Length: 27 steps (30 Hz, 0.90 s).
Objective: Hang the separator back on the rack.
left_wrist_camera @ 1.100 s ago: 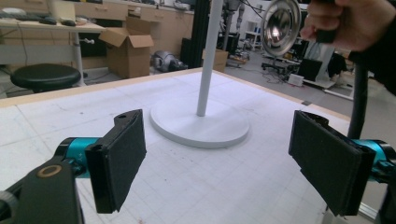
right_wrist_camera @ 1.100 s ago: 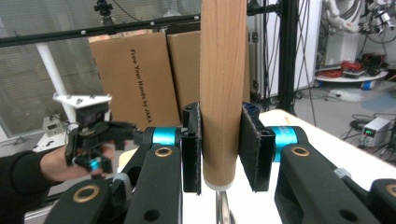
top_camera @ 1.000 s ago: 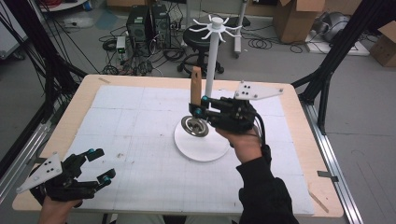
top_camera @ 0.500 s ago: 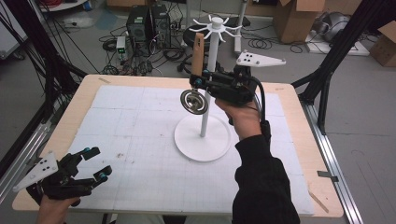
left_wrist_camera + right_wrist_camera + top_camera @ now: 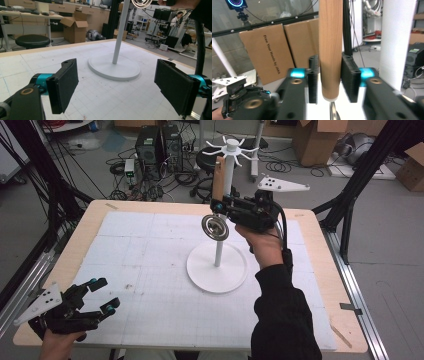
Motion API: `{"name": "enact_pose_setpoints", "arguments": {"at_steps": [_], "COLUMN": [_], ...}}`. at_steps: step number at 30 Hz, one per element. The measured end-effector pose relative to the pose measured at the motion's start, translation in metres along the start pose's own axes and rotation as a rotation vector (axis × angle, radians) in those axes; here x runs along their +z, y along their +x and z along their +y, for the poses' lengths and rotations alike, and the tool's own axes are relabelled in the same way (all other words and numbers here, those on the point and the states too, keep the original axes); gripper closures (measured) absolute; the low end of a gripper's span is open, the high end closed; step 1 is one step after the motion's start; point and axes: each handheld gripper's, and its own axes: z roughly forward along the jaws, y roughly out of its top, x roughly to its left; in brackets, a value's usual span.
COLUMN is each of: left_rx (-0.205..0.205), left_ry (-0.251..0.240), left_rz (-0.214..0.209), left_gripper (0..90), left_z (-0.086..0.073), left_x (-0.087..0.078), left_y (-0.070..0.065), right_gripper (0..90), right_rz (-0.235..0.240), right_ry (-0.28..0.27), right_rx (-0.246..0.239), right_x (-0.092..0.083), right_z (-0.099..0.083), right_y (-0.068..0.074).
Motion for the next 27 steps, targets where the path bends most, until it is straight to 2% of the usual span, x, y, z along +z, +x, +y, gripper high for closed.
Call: {"name": "enact_pose_setpoints", "arguments": {"at_steps": [4, 6, 11, 15, 18, 22, 24, 27], "left_rx": [-0.004, -0.007, -0.018, -0.031, -0.034, -0.032, -0.037, -0.043], "left_ry": [0.000, -0.004, -0.011, -0.011, -0.013, -0.017, -0.018, -0.023], "left_rz": [-0.001, 0.000, 0.013, 0.030, 0.041, 0.052, 0.058, 0.059], "left_gripper": [19.6, 19.6, 19.5, 19.5, 19.5, 19.5, 19.5, 19.5], "left_z": [0.000, 0.000, -0.001, -0.003, -0.003, -0.004, -0.004, -0.005], "left_x": [0.001, 0.002, 0.003, 0.004, 0.003, 0.002, 0.002, 0.001], "left_y": [0.000, 0.000, 0.003, 0.006, 0.008, 0.008, 0.008, 0.007], "right_gripper": [46.3, 45.1, 34.1, 24.8, 21.1, 21.2, 21.2, 20.9], "right_rz": [-0.058, -0.078, -0.147, -0.249, -0.316, -0.334, -0.358, -0.407], "right_ry": [0.015, 0.023, 0.032, 0.072, 0.125, 0.161, 0.169, 0.142], "right_rx": [-0.027, -0.043, -0.041, -0.076, -0.119, -0.098, -0.088, -0.070], "right_x": [-0.010, -0.018, -0.045, -0.070, -0.090, -0.114, -0.126, -0.143], "right_z": [-0.007, -0.013, -0.037, -0.071, -0.108, -0.147, -0.162, -0.180], "right_y": [0.006, 0.010, 0.017, 0.025, 0.031, 0.037, 0.040, 0.043]}}
